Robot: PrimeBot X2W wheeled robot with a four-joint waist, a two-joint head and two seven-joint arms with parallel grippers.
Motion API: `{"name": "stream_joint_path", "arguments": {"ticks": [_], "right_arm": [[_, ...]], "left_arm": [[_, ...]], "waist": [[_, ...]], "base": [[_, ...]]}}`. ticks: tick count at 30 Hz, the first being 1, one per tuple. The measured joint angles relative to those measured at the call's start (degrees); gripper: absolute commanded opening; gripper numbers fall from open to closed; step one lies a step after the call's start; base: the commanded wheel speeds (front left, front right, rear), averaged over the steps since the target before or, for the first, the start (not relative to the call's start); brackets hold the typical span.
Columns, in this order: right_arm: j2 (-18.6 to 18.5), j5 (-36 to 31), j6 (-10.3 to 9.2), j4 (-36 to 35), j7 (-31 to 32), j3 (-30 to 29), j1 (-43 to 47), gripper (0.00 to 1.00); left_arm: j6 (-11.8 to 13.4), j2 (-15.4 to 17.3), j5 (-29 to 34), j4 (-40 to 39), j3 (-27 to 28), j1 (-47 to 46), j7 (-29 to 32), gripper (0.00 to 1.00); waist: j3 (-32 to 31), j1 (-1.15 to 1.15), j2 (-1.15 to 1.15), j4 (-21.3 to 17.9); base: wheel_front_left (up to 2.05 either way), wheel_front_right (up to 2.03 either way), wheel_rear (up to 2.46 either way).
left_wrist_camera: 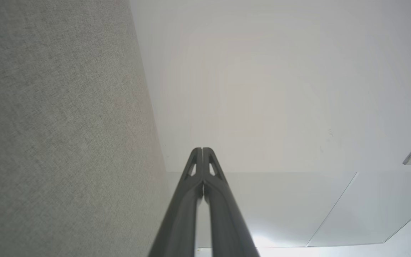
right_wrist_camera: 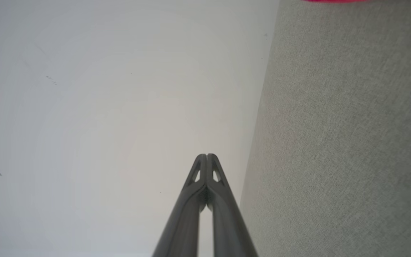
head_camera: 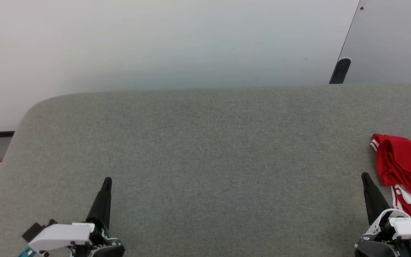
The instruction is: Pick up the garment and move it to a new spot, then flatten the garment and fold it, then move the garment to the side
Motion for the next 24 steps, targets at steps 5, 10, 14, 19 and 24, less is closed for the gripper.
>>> {"name": "stream_joint_path", "arguments": {"ticks": [5,10,14,19,24], "right_arm": [[0.00,0.00,0.00,0.00,0.00,0.00,0.00,0.00],[0.00,0.00,0.00,0.00,0.00,0.00,0.00,0.00],[0.00,0.00,0.00,0.00,-0.01,0.00,0.00,0.00],[0.00,0.00,0.00,0.00,-0.01,0.00,0.00,0.00],[0.01,0.00,0.00,0.00,0.00,0.00,0.00,0.00]], "left_arm": [[0.00,-0.01,-0.01,0.00,-0.01,0.00,0.00,0.00],[0.00,-0.01,-0.01,0.00,-0.01,0.00,0.00,0.00],[0.00,-0.01,0.00,0.00,-0.01,0.00,0.00,0.00],[-0.01,-0.01,0.00,0.00,-0.01,0.00,0.00,0.00],[0.00,-0.01,0.00,0.00,0.00,0.00,0.00,0.00]], "waist": [[0.00,0.00,0.00,0.00],[0.00,0.00,0.00,0.00],[0.00,0.00,0.00,0.00],[0.00,0.00,0.00,0.00],[0.00,0.00,0.00,0.00]], "base": [[0.00,0.00,0.00],[0.00,0.00,0.00],[0.00,0.00,0.00],[0.00,0.00,0.00],[0.00,0.00,0.00]]}}
